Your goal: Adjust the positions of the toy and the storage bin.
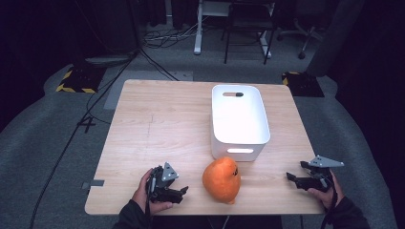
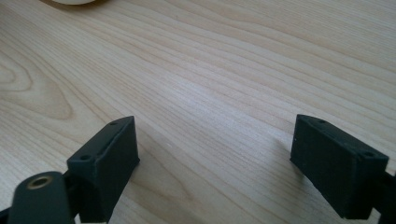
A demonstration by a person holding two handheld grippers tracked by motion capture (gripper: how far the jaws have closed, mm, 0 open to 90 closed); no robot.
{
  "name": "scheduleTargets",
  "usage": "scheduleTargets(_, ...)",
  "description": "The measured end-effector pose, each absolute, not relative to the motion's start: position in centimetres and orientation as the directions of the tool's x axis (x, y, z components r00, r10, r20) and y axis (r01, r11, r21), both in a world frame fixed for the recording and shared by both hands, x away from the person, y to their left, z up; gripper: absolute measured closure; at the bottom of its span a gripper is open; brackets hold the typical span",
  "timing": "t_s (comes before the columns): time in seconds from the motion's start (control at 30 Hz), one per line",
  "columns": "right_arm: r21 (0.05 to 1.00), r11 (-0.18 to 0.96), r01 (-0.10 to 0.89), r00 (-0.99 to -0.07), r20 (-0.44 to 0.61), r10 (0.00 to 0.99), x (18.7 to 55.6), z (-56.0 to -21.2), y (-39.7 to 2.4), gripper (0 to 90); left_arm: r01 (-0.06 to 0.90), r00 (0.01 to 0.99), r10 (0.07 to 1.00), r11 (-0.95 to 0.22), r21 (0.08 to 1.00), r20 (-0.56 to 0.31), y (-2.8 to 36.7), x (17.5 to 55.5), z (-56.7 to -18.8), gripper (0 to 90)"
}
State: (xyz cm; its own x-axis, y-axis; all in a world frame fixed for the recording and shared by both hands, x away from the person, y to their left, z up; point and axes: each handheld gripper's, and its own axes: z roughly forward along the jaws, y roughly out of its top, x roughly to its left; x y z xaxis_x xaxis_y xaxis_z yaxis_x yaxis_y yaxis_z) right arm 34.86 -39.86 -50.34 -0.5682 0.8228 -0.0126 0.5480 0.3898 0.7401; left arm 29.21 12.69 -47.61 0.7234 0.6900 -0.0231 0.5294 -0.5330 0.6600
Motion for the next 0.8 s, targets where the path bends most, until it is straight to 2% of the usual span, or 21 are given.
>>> scheduleTargets(0.33,0.740,0.391,0.547,-0.570,-0.013,0.822,34.9,-50.3,-39.9,14.9,0.484,0.737,0.675,-0.500,0.719,-0.027,12.1,28.3,-45.1,18.1)
scheduleTargets(0.47,0.743,0.383,0.548,-0.567,-0.007,0.824,34.9,-50.4,-39.8,14.9,0.457,0.745,0.667,-0.514,0.726,0.004,11.7,27.9,-44.4,17.7)
scheduleTargets(0.8,0.744,0.384,0.548,-0.567,-0.007,0.824,34.9,-50.4,-39.8,14.9,0.411,0.761,0.648,-0.436,0.801,-0.038,11.2,28.4,-42.1,18.3)
